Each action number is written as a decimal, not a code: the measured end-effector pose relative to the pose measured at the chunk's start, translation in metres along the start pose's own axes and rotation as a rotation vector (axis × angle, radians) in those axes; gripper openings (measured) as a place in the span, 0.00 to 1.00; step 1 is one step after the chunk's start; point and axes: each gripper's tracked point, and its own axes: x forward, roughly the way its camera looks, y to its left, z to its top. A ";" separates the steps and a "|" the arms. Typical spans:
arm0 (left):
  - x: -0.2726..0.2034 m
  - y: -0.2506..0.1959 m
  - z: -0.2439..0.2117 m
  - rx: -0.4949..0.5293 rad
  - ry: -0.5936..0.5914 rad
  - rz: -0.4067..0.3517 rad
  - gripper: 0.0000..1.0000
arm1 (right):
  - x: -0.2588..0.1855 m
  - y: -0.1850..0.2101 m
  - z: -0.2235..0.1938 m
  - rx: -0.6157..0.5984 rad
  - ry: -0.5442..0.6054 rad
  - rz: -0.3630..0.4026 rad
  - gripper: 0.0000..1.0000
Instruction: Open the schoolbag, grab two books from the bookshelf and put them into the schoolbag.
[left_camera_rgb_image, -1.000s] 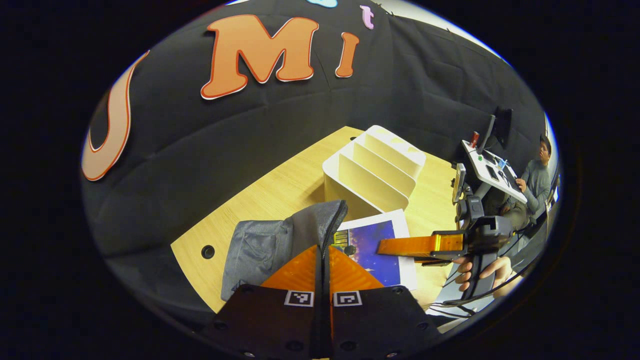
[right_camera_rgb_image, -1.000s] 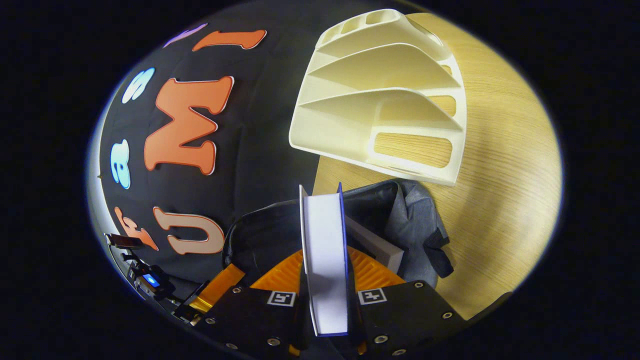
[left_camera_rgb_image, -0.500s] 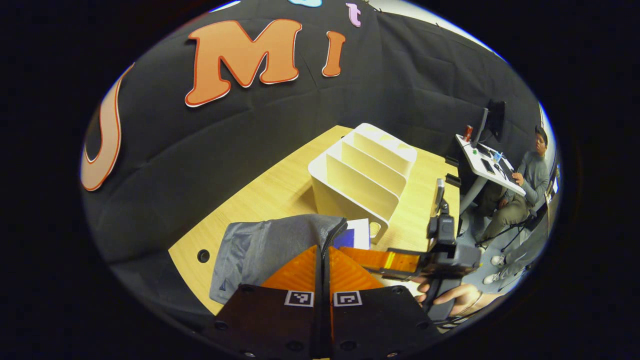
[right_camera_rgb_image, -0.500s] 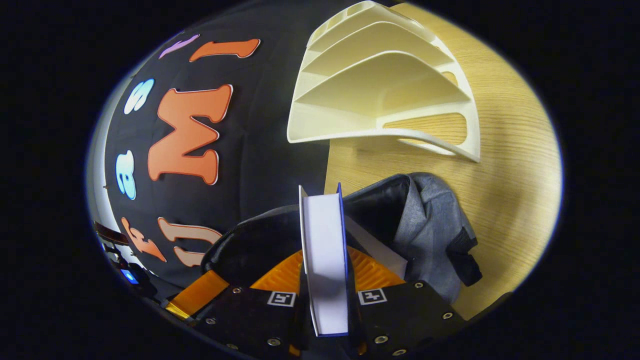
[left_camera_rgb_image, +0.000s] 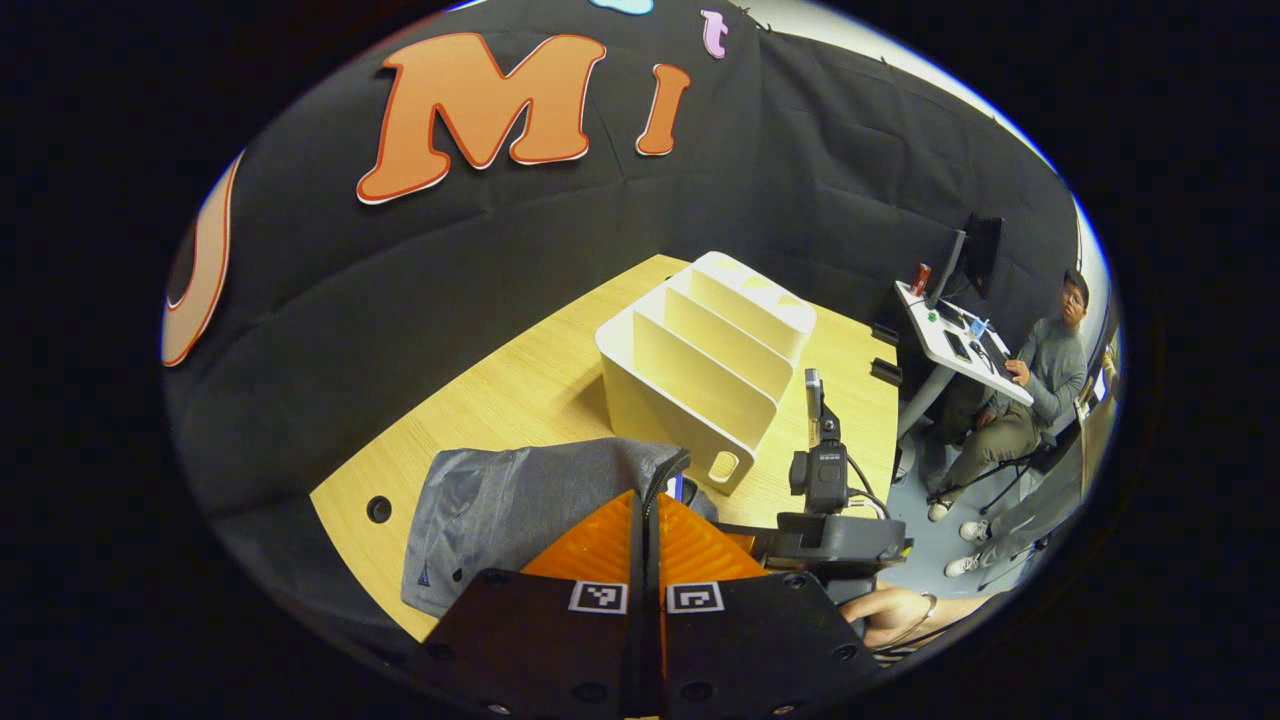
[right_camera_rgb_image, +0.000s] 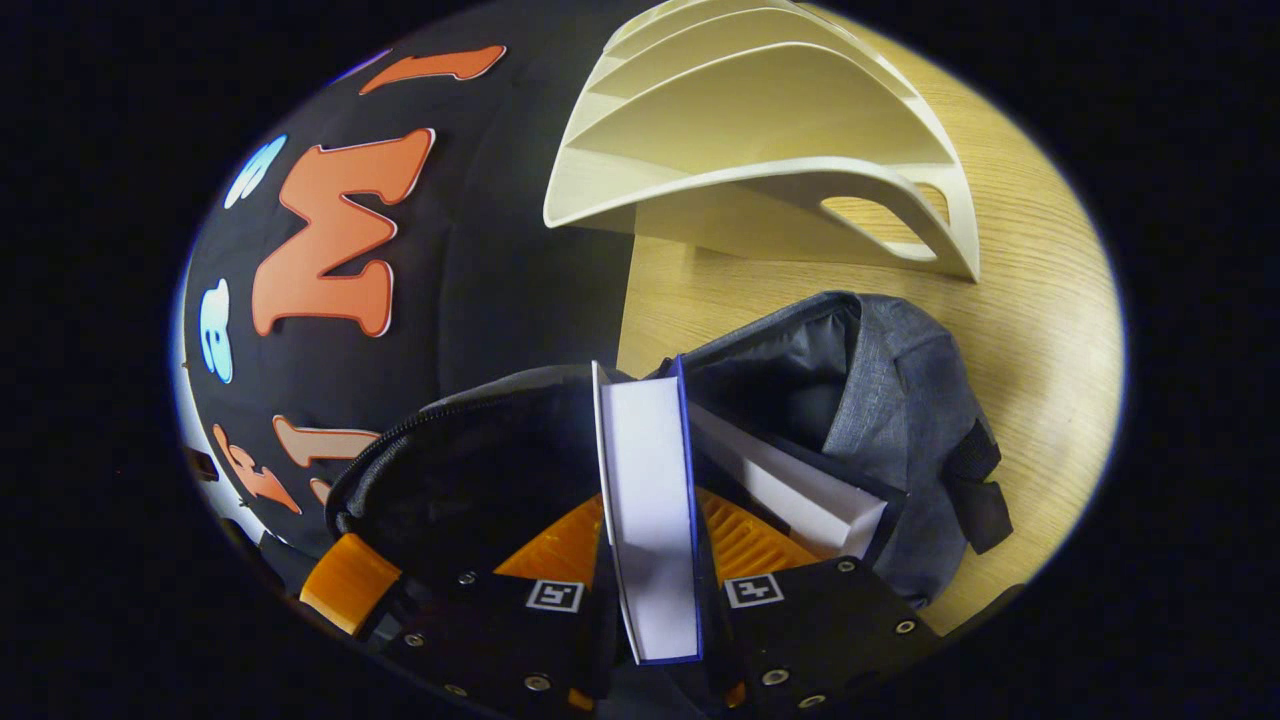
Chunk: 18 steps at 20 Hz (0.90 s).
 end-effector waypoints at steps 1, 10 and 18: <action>0.001 0.000 0.001 -0.009 -0.002 -0.005 0.00 | -0.003 -0.003 0.001 -0.021 0.009 -0.027 0.39; 0.011 -0.006 -0.012 -0.093 -0.002 -0.011 0.00 | -0.070 -0.008 0.040 -0.162 0.033 -0.119 0.98; 0.027 -0.024 -0.026 -0.177 0.025 0.180 0.01 | -0.115 -0.053 0.128 -0.290 0.068 -0.236 0.98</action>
